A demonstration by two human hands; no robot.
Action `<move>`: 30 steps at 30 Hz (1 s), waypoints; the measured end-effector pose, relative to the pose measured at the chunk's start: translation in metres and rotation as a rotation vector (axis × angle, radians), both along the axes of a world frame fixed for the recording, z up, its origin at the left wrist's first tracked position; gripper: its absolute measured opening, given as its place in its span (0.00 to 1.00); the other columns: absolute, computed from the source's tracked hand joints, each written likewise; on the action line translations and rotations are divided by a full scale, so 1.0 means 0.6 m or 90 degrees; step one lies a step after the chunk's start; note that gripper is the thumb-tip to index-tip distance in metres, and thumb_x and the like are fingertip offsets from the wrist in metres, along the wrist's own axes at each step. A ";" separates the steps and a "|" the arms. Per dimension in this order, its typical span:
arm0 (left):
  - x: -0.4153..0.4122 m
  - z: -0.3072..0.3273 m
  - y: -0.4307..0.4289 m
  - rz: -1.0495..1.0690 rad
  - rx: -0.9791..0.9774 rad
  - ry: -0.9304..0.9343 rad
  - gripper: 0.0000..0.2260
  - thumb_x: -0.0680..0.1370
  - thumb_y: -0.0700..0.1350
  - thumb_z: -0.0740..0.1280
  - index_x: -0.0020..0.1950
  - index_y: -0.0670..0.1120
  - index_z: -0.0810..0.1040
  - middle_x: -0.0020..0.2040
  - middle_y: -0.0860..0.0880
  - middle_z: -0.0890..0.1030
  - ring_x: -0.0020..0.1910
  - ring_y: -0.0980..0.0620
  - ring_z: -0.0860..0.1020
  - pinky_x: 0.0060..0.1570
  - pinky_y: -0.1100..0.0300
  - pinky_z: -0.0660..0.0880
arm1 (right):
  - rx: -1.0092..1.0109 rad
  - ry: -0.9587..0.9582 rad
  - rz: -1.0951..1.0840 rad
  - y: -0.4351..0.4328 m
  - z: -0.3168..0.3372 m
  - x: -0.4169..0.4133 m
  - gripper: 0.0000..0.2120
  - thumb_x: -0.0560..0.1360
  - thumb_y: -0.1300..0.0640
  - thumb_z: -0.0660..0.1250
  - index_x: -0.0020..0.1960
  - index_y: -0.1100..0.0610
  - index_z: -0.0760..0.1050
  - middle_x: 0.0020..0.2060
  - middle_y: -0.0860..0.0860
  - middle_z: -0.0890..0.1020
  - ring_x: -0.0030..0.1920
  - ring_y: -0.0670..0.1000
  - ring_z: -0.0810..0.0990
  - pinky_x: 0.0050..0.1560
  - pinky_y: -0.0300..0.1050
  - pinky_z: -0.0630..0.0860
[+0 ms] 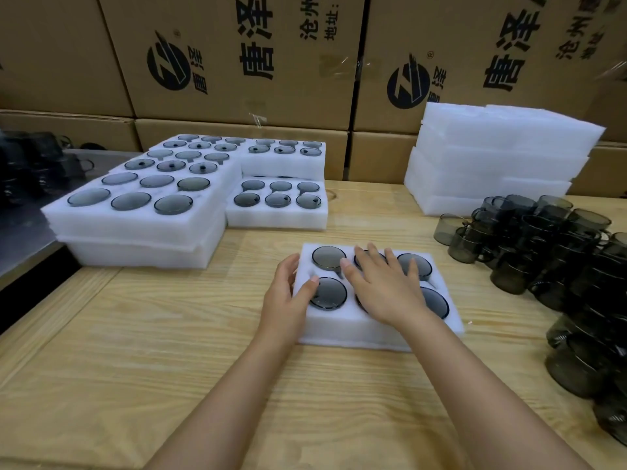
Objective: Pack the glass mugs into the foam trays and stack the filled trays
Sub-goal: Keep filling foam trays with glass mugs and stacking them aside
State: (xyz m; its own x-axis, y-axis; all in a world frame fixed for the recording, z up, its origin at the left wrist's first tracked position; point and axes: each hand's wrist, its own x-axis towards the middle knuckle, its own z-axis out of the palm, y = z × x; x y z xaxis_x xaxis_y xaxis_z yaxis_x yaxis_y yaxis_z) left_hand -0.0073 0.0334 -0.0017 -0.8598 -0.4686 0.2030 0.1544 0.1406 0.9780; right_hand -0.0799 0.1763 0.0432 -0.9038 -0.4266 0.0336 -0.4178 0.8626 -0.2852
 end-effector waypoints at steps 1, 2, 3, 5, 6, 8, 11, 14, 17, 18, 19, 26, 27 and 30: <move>0.002 0.001 0.002 0.023 -0.015 -0.021 0.19 0.79 0.45 0.65 0.70 0.50 0.67 0.63 0.56 0.74 0.65 0.56 0.72 0.56 0.69 0.68 | -0.060 0.041 -0.016 0.010 0.002 0.004 0.29 0.79 0.37 0.45 0.75 0.49 0.57 0.76 0.48 0.57 0.75 0.50 0.55 0.73 0.61 0.42; 0.004 0.001 0.003 0.063 -0.051 -0.054 0.20 0.80 0.49 0.63 0.71 0.49 0.67 0.65 0.52 0.74 0.65 0.54 0.72 0.60 0.65 0.66 | -0.120 0.116 -0.058 0.024 0.002 0.008 0.26 0.79 0.40 0.49 0.72 0.51 0.63 0.73 0.49 0.64 0.72 0.50 0.62 0.73 0.59 0.47; 0.005 0.001 0.002 0.112 -0.105 -0.098 0.22 0.80 0.53 0.60 0.72 0.47 0.66 0.66 0.49 0.74 0.66 0.50 0.71 0.64 0.59 0.65 | -0.167 0.197 -0.121 0.042 -0.002 0.010 0.23 0.79 0.43 0.53 0.68 0.53 0.67 0.69 0.51 0.69 0.69 0.52 0.67 0.71 0.58 0.52; 0.008 0.003 0.000 0.183 -0.231 -0.182 0.25 0.79 0.59 0.53 0.69 0.45 0.70 0.62 0.45 0.78 0.64 0.44 0.71 0.69 0.49 0.60 | -0.234 0.245 -0.273 0.087 -0.018 0.013 0.21 0.78 0.45 0.56 0.62 0.58 0.72 0.63 0.55 0.75 0.64 0.57 0.70 0.65 0.55 0.62; 0.008 0.003 0.001 0.189 -0.278 -0.200 0.25 0.79 0.60 0.50 0.64 0.45 0.74 0.57 0.46 0.80 0.62 0.43 0.72 0.69 0.48 0.59 | -0.273 0.178 -0.338 0.108 -0.028 0.018 0.22 0.77 0.43 0.56 0.61 0.59 0.74 0.61 0.56 0.76 0.62 0.59 0.71 0.62 0.55 0.65; 0.005 0.003 0.001 0.169 -0.302 -0.204 0.26 0.79 0.60 0.46 0.51 0.45 0.77 0.49 0.48 0.80 0.56 0.45 0.74 0.70 0.48 0.56 | -0.378 -0.012 -0.387 0.132 -0.045 0.026 0.24 0.76 0.39 0.56 0.50 0.58 0.77 0.53 0.56 0.80 0.54 0.58 0.75 0.53 0.53 0.70; 0.004 0.005 -0.005 0.139 -0.167 -0.156 0.23 0.82 0.58 0.50 0.43 0.45 0.76 0.44 0.49 0.80 0.53 0.43 0.74 0.68 0.47 0.62 | -0.546 -0.165 -0.301 0.141 -0.046 0.028 0.23 0.74 0.37 0.60 0.40 0.55 0.81 0.41 0.48 0.84 0.42 0.49 0.80 0.43 0.47 0.72; 0.000 0.008 -0.013 0.190 0.031 -0.098 0.19 0.81 0.59 0.52 0.53 0.50 0.78 0.53 0.54 0.78 0.56 0.51 0.74 0.56 0.59 0.66 | -0.669 -0.310 -0.172 0.136 -0.038 0.030 0.12 0.74 0.42 0.63 0.45 0.44 0.84 0.43 0.46 0.85 0.43 0.45 0.84 0.42 0.45 0.74; -0.009 0.009 -0.027 0.229 0.163 -0.042 0.26 0.81 0.60 0.53 0.62 0.41 0.78 0.60 0.51 0.79 0.58 0.49 0.76 0.54 0.58 0.69 | -0.693 -0.317 -0.059 0.122 -0.041 0.033 0.14 0.70 0.42 0.65 0.53 0.42 0.81 0.50 0.43 0.84 0.49 0.42 0.82 0.44 0.38 0.75; -0.013 0.008 -0.034 0.234 0.185 -0.023 0.28 0.81 0.59 0.53 0.61 0.38 0.78 0.59 0.46 0.80 0.59 0.45 0.77 0.55 0.55 0.72 | -0.727 -0.328 -0.036 0.116 -0.042 0.032 0.18 0.69 0.42 0.66 0.57 0.44 0.80 0.52 0.44 0.83 0.50 0.42 0.82 0.43 0.36 0.76; -0.016 0.008 -0.040 0.234 0.193 -0.001 0.27 0.82 0.58 0.53 0.57 0.38 0.79 0.57 0.44 0.82 0.57 0.44 0.78 0.54 0.55 0.73 | -0.776 -0.351 -0.009 0.110 -0.041 0.031 0.21 0.70 0.44 0.66 0.61 0.46 0.77 0.55 0.46 0.83 0.53 0.44 0.81 0.46 0.37 0.76; -0.027 0.007 -0.045 0.131 0.137 0.064 0.27 0.78 0.63 0.53 0.52 0.42 0.81 0.47 0.53 0.83 0.47 0.55 0.78 0.47 0.63 0.72 | -1.101 -0.486 -0.204 0.075 -0.037 -0.003 0.11 0.76 0.54 0.63 0.56 0.55 0.77 0.51 0.53 0.84 0.46 0.52 0.84 0.38 0.51 0.81; -0.030 0.005 -0.045 0.138 0.126 0.063 0.27 0.79 0.63 0.51 0.53 0.44 0.81 0.48 0.53 0.83 0.49 0.55 0.79 0.48 0.64 0.72 | -1.118 -0.490 -0.208 0.071 -0.033 -0.011 0.11 0.76 0.54 0.63 0.56 0.55 0.77 0.51 0.53 0.84 0.46 0.52 0.84 0.37 0.51 0.81; -0.039 0.002 -0.048 0.196 0.121 0.059 0.22 0.79 0.63 0.48 0.51 0.53 0.78 0.49 0.52 0.82 0.51 0.51 0.79 0.53 0.56 0.74 | -1.151 -0.474 -0.186 0.053 -0.008 -0.045 0.12 0.76 0.53 0.63 0.58 0.55 0.76 0.51 0.53 0.84 0.47 0.52 0.84 0.38 0.50 0.82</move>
State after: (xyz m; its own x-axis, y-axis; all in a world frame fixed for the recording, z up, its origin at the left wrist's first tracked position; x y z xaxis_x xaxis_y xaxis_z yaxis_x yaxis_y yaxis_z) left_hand -0.0309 0.0048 -0.0007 -0.6553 -0.7388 0.1572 0.2217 0.0108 0.9751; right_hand -0.1072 0.2079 0.0385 -0.9657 -0.1967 -0.1696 0.2537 -0.5759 -0.7772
